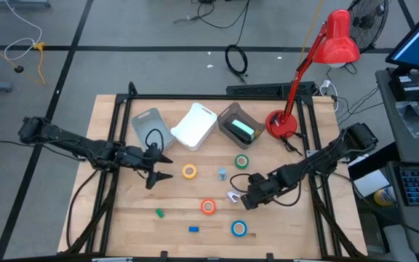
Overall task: Pick and place Stapler, Stapler remover, tape
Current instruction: Put the right small green stapler into the black bin
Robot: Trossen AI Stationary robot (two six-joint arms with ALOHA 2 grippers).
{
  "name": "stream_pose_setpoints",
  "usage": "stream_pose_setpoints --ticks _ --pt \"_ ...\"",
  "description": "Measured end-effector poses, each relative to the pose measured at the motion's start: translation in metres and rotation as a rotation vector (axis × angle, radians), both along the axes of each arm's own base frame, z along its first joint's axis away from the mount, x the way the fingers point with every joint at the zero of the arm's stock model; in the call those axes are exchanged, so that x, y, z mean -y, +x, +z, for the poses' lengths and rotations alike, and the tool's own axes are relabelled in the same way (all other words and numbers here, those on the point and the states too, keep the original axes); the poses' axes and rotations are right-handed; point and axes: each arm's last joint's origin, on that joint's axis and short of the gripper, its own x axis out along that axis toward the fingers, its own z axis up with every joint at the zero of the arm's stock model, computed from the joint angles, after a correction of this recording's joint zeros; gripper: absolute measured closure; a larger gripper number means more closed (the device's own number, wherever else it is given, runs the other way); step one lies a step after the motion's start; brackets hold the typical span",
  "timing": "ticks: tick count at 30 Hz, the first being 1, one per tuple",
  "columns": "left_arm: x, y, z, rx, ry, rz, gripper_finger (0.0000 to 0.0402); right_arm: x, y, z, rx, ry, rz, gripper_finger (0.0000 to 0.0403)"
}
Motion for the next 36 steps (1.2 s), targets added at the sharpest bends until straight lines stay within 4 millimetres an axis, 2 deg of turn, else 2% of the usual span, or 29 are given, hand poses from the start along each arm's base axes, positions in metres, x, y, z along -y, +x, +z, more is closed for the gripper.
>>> stream_pose_setpoints --ticks 11,17,31,36 --pt "-0.005 0.001 0.000 0.002 -0.004 0.030 0.0083 -0.002 0.011 -0.027 -0.083 0.062 0.034 0.0184" --pt "-0.005 0.001 0.000 0.003 -0.005 0.030 0.0091 -0.001 0.010 -0.028 -0.098 0.055 0.009 0.0190" --pt "-0.005 0.001 0.000 0.001 -0.004 0.029 0.0080 0.000 0.009 -0.029 -0.110 0.041 -0.012 0.0313" --pt "-0.005 0.001 0.000 0.000 -0.004 0.029 0.0088 -0.001 0.009 -0.028 -0.098 0.041 -0.010 0.0341"
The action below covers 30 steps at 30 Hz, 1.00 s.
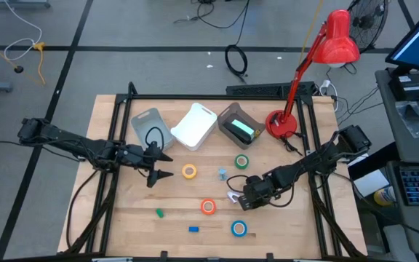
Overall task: Pick and place Stapler, Stapler remover, tape
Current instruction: Put the right small green stapler into the black bin
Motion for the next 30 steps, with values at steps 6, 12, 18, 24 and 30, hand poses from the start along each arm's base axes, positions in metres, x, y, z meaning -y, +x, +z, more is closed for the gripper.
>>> stream_pose_setpoints --ticks 6,12,18,24,30 --pt "0.000 0.000 0.000 0.000 0.000 0.000 0.0090 0.002 -0.002 0.010 0.048 -0.022 -0.018 0.0338" --pt "0.000 0.000 0.000 0.001 0.000 -0.001 0.0081 0.006 -0.006 0.030 0.123 -0.042 -0.046 0.0341" --pt "0.000 0.000 0.000 0.002 -0.001 0.000 0.0078 0.009 -0.010 0.055 0.237 -0.047 -0.081 0.0341" --pt "0.000 0.000 0.001 0.006 -0.002 0.000 0.0078 0.025 -0.016 0.086 0.405 -0.132 -0.166 0.0341" --pt "0.000 0.002 0.003 0.038 -0.009 0.000 0.0078 0.065 -0.017 0.111 0.558 -0.336 -0.228 0.0340"
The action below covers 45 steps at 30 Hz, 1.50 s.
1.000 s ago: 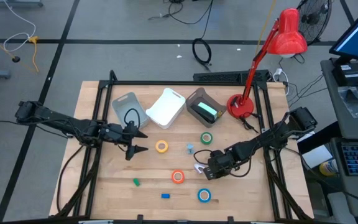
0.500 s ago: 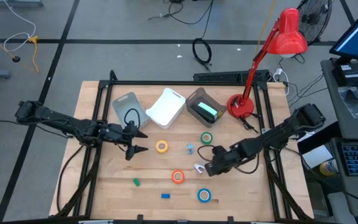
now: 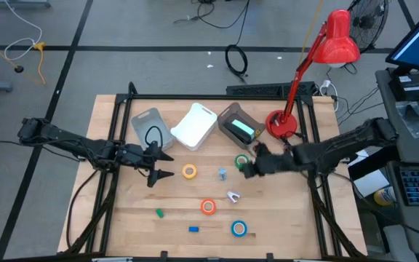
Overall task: Pick and place Stapler, Stapler remover, tape
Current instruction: Put the right small green stapler into the black bin
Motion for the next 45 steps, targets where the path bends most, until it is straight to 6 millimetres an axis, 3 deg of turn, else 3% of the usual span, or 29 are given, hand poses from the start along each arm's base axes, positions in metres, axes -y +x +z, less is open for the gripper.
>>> stream_pose_setpoints --ticks 12,20,30,45 --pt "0.000 0.001 0.002 0.019 -0.069 0.031 0.0078 0.093 0.004 0.014 0.032 -0.349 -0.013 0.0340" --pt "0.001 0.003 0.006 0.066 -0.104 0.043 0.0078 0.135 -0.008 0.012 -0.059 -0.500 0.022 0.0340" --pt "-0.002 0.004 0.010 0.119 -0.106 0.125 0.0078 0.156 -0.026 -0.016 -0.374 -0.501 0.141 0.0337" --pt "-0.003 0.005 0.011 0.128 -0.134 0.181 0.0078 0.166 -0.022 -0.038 -0.458 -0.460 0.273 0.0337"
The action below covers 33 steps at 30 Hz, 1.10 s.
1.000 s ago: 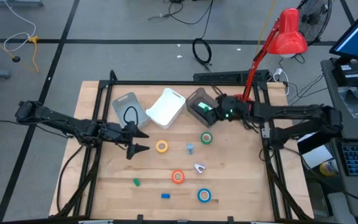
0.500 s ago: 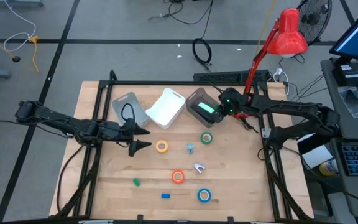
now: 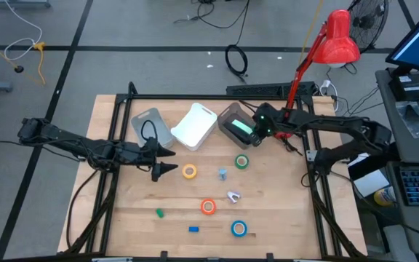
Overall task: Pick and place Stapler, Stapler remover, tape
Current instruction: Put the right small green stapler into the black bin
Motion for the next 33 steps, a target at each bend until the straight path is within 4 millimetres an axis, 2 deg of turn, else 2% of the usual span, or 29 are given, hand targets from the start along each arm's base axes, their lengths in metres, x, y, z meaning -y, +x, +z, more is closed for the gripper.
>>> stream_pose_setpoints --ticks 33 --pt "0.0000 0.0000 0.0000 0.000 -0.003 0.002 0.0078 0.0044 -0.0037 -0.0026 -0.035 -0.002 -0.034 0.0328"
